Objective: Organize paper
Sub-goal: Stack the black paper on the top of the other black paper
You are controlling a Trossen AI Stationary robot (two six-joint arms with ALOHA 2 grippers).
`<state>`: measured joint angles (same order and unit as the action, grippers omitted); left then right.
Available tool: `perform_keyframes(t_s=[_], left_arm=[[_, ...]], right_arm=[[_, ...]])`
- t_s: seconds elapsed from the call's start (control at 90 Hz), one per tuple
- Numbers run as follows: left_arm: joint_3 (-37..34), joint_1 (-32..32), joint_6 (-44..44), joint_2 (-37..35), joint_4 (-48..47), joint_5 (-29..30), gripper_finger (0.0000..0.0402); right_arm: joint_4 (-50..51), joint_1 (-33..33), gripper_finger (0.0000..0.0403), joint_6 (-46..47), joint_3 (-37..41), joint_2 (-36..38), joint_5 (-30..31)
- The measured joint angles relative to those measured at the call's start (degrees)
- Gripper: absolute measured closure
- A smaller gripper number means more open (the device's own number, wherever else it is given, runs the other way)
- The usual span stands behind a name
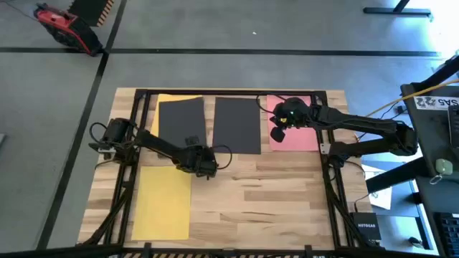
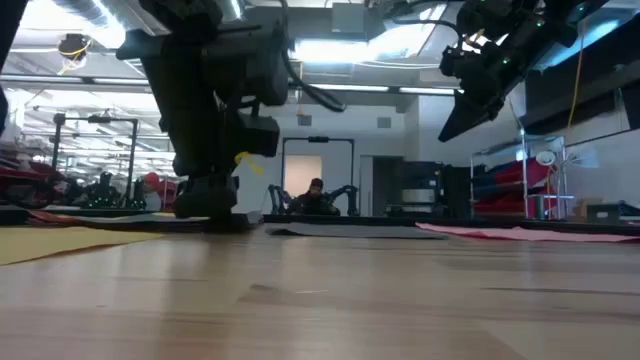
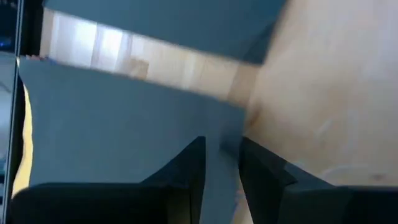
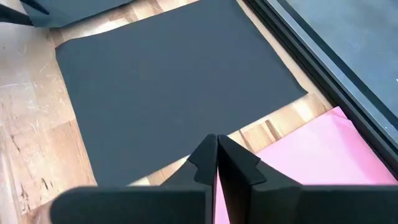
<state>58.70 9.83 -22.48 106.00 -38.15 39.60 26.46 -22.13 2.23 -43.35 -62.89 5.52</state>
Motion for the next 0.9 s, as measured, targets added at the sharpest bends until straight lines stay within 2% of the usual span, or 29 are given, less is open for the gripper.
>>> perform_keyframes(t_s=[0.167, 0.322, 0.489, 0.611, 0.8, 0.9], left_arm=[[-0.1, -1.9, 0.3, 0.0, 1.1, -0.2, 0.0331], [0.1, -3.2, 1.8, 0.0, 3.1, -6.9, 0.039], [3.7, -2.7, 2.8, -0.2, 3.0, -9.4, 0.0401], [8.2, -2.5, 6.5, -1.6, 2.8, -9.2, 0.0401], [13.8, -4.2, 7.9, -3.7, -4.0, -3.4, 0.0401], [15.8, -5.7, 10.4, -4.6, -3.3, -1.9, 0.0401]], right_arm=[[0.0, 0.0, 0.0403, 0.0, 0.0, 0.0, 0.0], [0.0, 0.0, 0.0403, 0.0, 0.0, 0.0, 0.0], [0.0, 0.0, 0.0403, 0.3, 0.0, 0.0, 0.1], [0.0, 0.0, 0.0403, 0.3, 0.0, 0.0, 0.7], [0.0, 0.0, 0.0403, 0.4, 0.0, 0.0, 1.0], [0.0, 0.0, 0.0403, 0.4, 0.0, 0.0, 1.0]])
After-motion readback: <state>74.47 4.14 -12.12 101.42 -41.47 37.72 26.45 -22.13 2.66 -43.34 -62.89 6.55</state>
